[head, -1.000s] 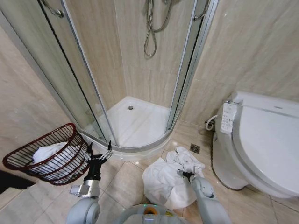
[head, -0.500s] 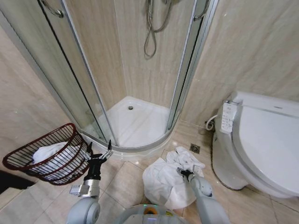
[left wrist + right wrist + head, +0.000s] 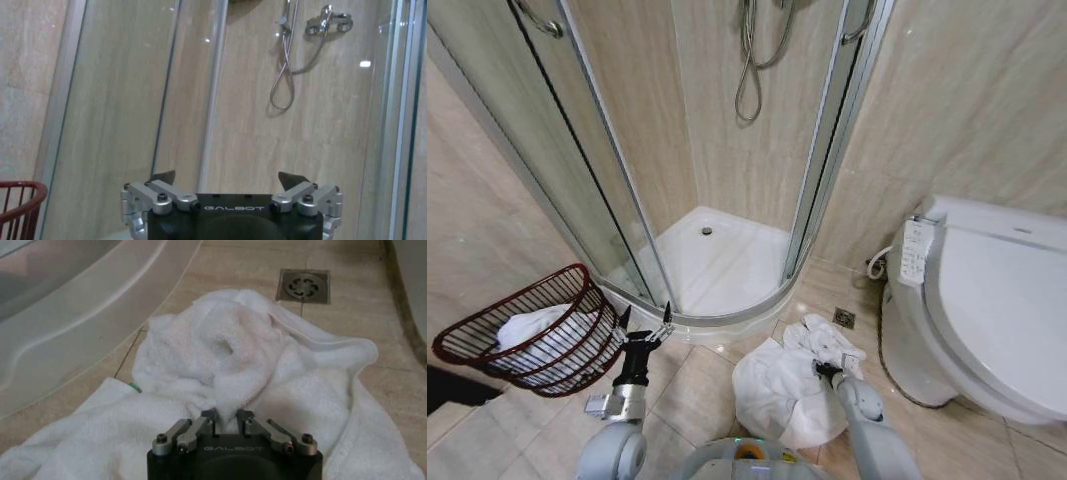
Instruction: Discard the used towel into the hamper.
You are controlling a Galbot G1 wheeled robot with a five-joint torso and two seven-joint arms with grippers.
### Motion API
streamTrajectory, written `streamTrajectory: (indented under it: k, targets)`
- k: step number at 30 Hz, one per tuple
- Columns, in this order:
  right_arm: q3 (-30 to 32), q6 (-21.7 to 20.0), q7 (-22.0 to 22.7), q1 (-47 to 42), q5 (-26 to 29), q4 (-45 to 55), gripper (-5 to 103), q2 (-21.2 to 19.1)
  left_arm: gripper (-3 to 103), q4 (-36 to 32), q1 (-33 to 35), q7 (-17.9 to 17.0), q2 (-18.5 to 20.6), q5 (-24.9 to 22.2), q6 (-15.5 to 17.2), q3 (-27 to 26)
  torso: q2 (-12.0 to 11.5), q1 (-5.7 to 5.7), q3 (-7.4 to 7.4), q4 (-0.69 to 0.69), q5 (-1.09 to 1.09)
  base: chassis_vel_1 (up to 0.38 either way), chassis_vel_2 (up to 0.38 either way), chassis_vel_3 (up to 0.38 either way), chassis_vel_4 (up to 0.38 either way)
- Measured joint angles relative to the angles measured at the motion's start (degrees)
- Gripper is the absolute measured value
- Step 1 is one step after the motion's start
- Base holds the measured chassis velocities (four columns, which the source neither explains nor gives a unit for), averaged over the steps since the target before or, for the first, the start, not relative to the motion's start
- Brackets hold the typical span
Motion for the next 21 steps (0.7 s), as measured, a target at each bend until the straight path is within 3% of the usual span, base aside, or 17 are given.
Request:
streamTrajectory:
  k: [4, 7, 8, 9, 14, 17, 21]
  targets:
    - [-0.07, 1.35, 0.87, -1.09, 0.22, 3.09, 15, 0.19, 100, -0.21, -0.02, -0.02, -0.15, 0.02, 0.04, -0.06, 0.0, 0.0, 0.0, 0.01, -0.01, 0.0, 0.0, 0.0, 0.0]
    - [-0.48, 9.81, 1.92, -4.33, -4.75, 9.8, 3, 0.58, 100, -0.43, 0.23, -0.03, -0.39, 0.06, -0.16, -0.19, 0.0, 0.0, 0.0, 0.0, 0.0, 0.0, 0.0, 0.0, 0.0]
    - [-0.48, 9.81, 1.92, -4.33, -4.75, 9.8, 3, 0.58, 100, -0.43, 0.23, -0.03, -0.39, 0.06, -0.16, -0.19, 0.0, 0.0, 0.0, 0.0, 0.0, 0.0, 0.0, 0.0, 0.0]
    - [-0.49, 12.56, 1.92, -5.65, -6.26, 12.82, 0, 0.59, 100, -0.49, 0.37, -0.03, -0.49, 0.06, -0.33, -0.24, 0.0, 0.0, 0.0, -0.01, -0.01, 0.0, 0.0, 0.0, 0.0]
    - [-0.22, 16.53, 1.46, -8.78, -10.88, 21.96, 0, 0.45, 100, -0.42, 0.69, -0.01, -0.75, 0.11, -1.05, -0.3, 0.0, 0.0, -0.01, 0.0, 0.0, 0.0, 0.0, 0.0, 0.0]
    - [-0.16, 20.33, 1.15, -11.52, -17.19, 29.86, 0, 0.12, 100, -0.23, 1.04, 0.09, -1.11, 0.28, -1.75, -0.23, 0.0, 0.0, 0.0, 0.0, 0.0, 0.0, 0.0, 0.0, 0.0]
    - [-0.46, 20.85, 1.44, -13.1, -19.71, 35.96, 0, -0.05, 100, -0.38, 1.28, 0.15, -1.2, 0.33, -2.06, -0.31, 0.01, 0.0, 0.0, 0.0, -0.01, 0.0, 0.0, 0.0, 0.0]
